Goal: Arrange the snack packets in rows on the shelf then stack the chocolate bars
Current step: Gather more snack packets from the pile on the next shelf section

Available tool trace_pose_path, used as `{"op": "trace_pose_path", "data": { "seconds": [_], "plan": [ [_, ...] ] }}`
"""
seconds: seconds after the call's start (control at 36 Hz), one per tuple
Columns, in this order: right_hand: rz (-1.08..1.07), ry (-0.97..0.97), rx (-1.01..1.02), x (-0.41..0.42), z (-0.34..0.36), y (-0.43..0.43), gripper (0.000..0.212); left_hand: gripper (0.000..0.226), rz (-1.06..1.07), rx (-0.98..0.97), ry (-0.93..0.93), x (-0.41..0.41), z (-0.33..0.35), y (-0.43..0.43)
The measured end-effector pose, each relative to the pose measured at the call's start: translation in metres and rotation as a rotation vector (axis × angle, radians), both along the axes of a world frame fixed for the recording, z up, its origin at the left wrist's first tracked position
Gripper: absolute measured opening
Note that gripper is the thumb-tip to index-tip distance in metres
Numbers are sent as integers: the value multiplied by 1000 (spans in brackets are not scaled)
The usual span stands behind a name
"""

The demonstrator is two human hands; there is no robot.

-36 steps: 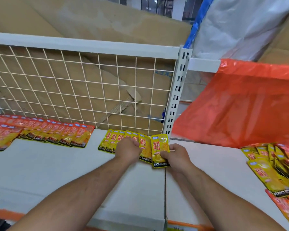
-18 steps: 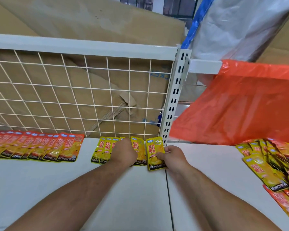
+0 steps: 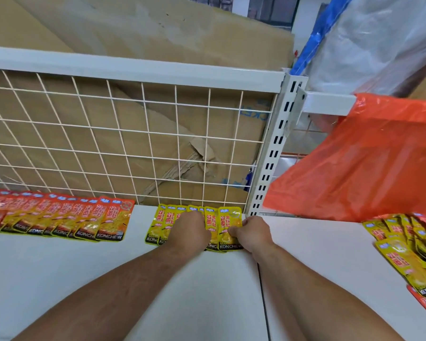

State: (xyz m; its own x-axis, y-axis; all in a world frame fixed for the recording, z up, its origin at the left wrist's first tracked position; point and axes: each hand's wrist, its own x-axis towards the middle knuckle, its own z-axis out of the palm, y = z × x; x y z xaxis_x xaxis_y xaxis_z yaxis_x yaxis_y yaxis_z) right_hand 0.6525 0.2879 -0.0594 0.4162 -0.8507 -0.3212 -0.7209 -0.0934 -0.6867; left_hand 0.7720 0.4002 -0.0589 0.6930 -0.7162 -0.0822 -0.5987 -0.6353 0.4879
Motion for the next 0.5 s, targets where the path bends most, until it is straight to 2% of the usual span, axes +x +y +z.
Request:
{"op": "trace_pose_path", "data": {
  "seconds": [0.19, 0.5],
  "plan": [
    [42, 194, -161, 2, 2, 2, 29, 19, -38, -23, -76, -1, -10, 3],
    [88, 200, -220, -2, -3, 3, 40, 6, -68, 6, -138, -3, -13, -2]
  ]
}}
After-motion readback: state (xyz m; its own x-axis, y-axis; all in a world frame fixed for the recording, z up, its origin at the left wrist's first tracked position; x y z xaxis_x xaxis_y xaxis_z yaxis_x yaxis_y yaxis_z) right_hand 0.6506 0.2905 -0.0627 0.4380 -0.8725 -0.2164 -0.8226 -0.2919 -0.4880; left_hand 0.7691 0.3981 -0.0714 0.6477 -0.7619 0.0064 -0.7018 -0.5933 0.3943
